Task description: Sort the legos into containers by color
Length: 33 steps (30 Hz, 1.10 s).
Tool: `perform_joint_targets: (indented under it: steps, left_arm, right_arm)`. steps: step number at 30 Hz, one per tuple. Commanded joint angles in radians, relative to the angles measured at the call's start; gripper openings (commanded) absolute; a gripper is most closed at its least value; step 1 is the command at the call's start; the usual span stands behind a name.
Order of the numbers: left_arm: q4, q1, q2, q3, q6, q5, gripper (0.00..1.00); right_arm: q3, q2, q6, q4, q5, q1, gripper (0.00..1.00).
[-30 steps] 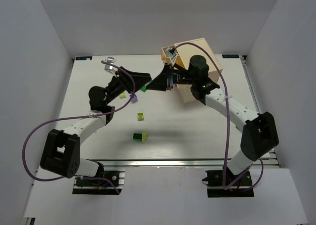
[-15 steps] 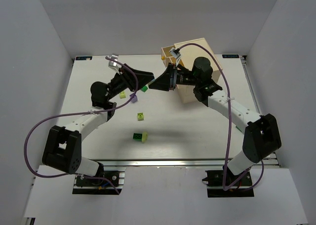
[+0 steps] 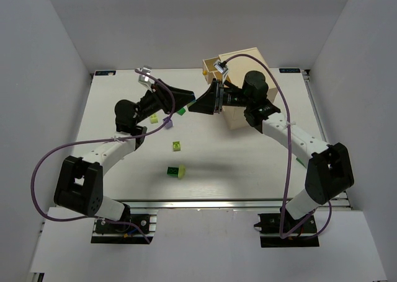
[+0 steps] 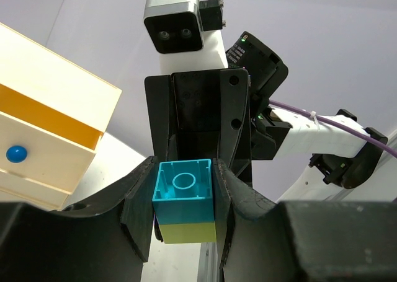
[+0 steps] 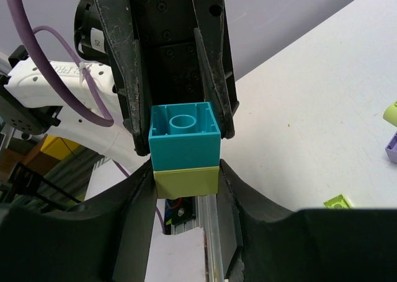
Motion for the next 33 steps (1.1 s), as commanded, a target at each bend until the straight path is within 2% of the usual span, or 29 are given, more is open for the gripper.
perform_joint_targets:
  steps: [1, 25, 33]
  left_arm:
    - [0.003, 0.028, -0.009, 0.058, 0.038, -0.099, 0.0]
    - [0.003, 0.028, -0.009, 0.081, 0.044, -0.148, 0.0]
    - [-0.041, 0.028, -0.031, 0.081, 0.069, -0.185, 0.0]
  right_arm:
    - [-0.001, -0.05, -0.026, -0.039, -0.1, -0.004, 0.0]
    - [-0.022, -0.048, -0.023, -0.03, -0.12, -0.004, 0.0]
    - [-0.029, -0.051, -0.023, -0.027, -0.118, -0.003, 0.0]
